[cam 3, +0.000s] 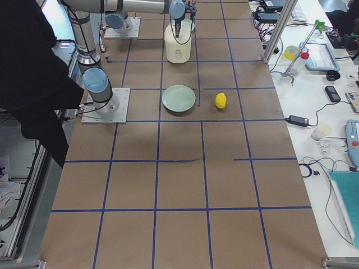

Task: Press rice cooker button
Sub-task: 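Lower the right gripper and press down on the green lid button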

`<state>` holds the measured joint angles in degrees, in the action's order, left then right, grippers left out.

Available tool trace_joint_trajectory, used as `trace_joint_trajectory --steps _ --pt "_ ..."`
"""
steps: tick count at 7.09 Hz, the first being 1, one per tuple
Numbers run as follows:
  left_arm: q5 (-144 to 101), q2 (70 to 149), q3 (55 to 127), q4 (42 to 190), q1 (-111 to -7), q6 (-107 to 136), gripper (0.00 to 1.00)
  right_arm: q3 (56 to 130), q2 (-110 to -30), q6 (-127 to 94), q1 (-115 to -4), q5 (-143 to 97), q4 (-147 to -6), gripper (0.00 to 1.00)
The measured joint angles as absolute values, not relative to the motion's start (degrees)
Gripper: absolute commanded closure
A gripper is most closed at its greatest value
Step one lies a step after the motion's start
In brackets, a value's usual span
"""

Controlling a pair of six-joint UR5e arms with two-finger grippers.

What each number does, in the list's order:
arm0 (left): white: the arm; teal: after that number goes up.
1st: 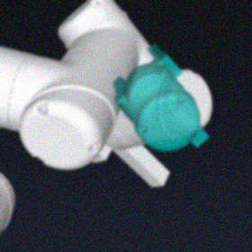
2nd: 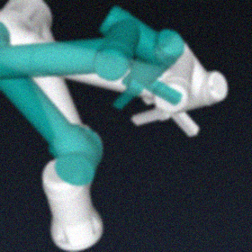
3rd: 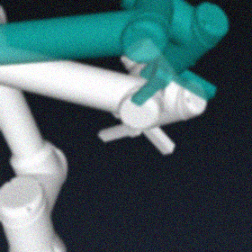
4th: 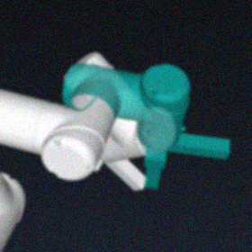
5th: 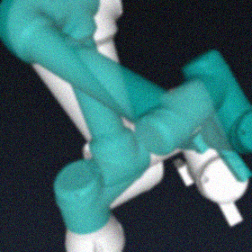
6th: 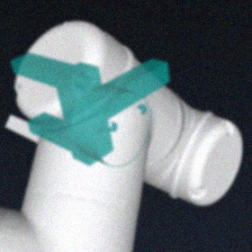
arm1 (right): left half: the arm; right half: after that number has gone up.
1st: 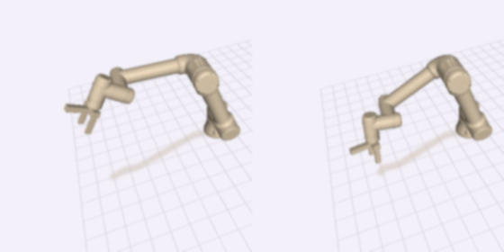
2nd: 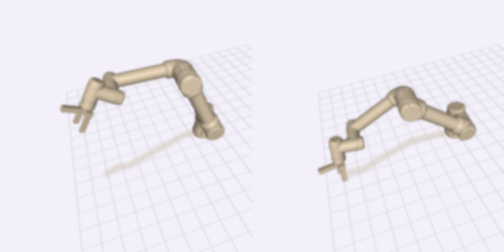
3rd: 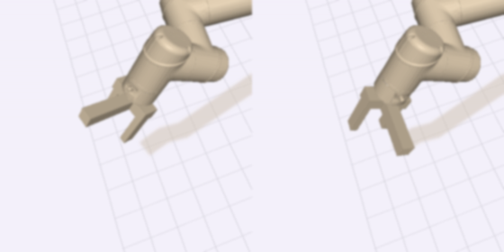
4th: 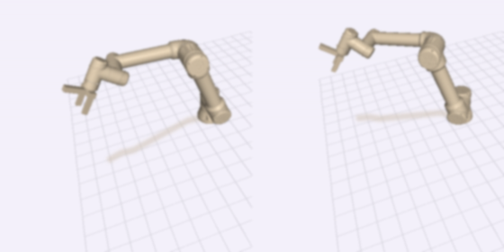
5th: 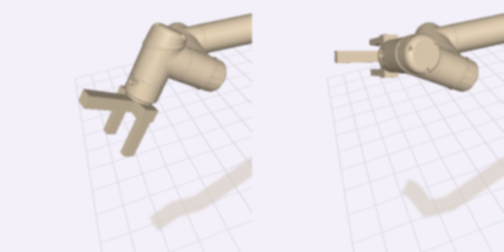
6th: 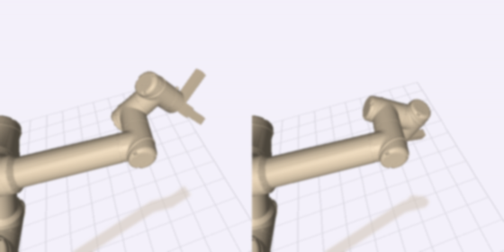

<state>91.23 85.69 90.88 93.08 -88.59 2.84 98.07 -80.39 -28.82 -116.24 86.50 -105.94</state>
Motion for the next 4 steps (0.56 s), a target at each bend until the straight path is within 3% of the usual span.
trace_joint_trajectory --steps 4 --pt "91.23 85.69 90.88 93.08 -88.60 2.86 0.00 98.49 -80.79 -29.65 -116.11 86.22 -106.41 1.00"
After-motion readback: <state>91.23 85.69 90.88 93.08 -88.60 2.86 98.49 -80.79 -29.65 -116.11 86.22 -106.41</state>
